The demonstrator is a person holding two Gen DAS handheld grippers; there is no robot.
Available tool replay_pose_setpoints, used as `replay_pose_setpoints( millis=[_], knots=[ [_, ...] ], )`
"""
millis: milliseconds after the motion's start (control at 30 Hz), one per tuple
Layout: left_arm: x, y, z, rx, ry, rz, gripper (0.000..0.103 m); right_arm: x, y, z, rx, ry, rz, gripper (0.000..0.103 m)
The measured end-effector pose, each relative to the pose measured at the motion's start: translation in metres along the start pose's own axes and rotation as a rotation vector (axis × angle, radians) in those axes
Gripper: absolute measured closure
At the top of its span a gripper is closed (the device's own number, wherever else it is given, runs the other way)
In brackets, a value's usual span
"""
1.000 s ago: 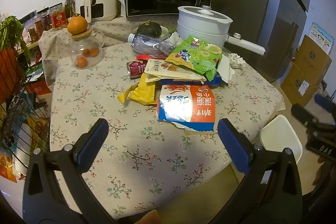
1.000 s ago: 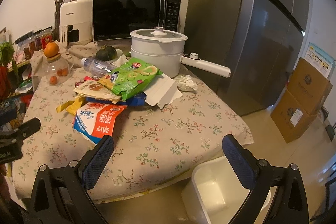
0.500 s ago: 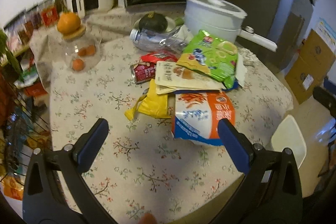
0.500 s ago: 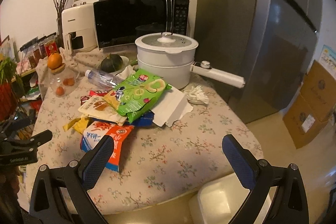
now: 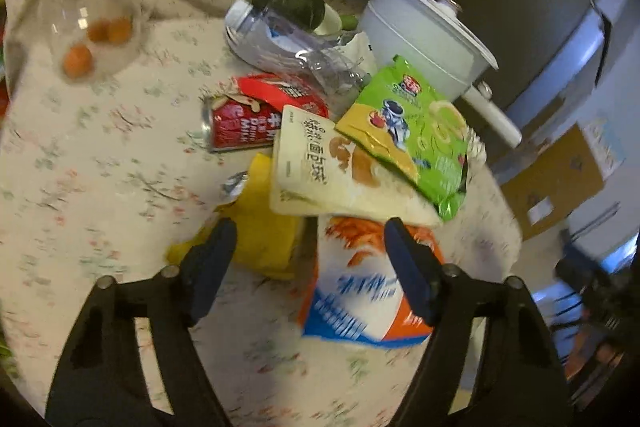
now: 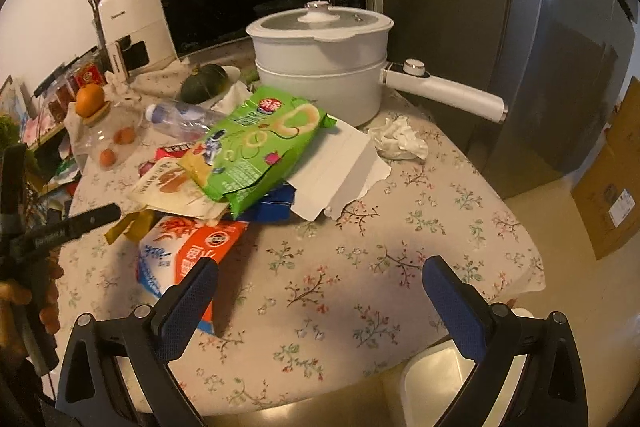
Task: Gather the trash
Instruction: 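Grasp the green chip bag with the right gripper while the left grasps the cream cracker packet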
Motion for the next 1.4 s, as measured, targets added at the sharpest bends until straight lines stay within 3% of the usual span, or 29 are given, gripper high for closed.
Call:
replay_pose_setpoints(
  millis=[200, 333, 433, 767, 1033, 1100, 1167, 1400],
  knots=[
    [0.004, 0.011, -0.022, 0.016, -0.075, 0.133, 0.043, -0.002, 0.005, -0.016, -0.02, 0.013, -0.021, 0.006],
    [0.005, 0.013, -0.029, 0.019, -0.093, 0.205, 0.067, -0.006, 0.006, -0.023, -0.035, 0.022, -0.024, 0.013],
    [0.009, 0.014, -0.027, 0.025, -0.112, 0.204, 0.097, -0.011, 0.006, -0.026, -0.043, 0.033, -0.014, 0.021],
    [0.024, 0.018, 0.03, 0.09, -0.085, 0.05, 0.102, -0.02, 0.011, -0.043, -0.064, 0.17, -0.063, 0.067],
    [0.008, 0.011, 0.08, 0.157, -0.041, -0.019, 0.102, -0.021, 0.026, -0.073, -0.056, 0.215, -0.15, 0.065],
    [0.001, 0.009, 0.091, 0.177, -0.02, -0.031, 0.102, -0.014, 0.031, -0.083, -0.057, 0.221, -0.211, 0.059],
    [-0.003, 0.008, 0.098, 0.193, -0.001, -0.043, 0.102, -0.007, 0.033, -0.09, -0.053, 0.2, -0.242, 0.041],
    [-0.013, 0.006, 0.104, 0.195, 0.037, -0.051, 0.102, -0.005, 0.034, -0.125, -0.087, 0.173, -0.267, 0.032]
  ],
)
Point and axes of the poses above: each gripper's, at about its wrist camera, not at the fingertips, and z roughly against the way its jaws point, x to its right, y to its top, the point moved 4 cm from there along -z, roughly the way its jaws point, and after that the axes turned 2 degrees about z, right-handed, at the moved point
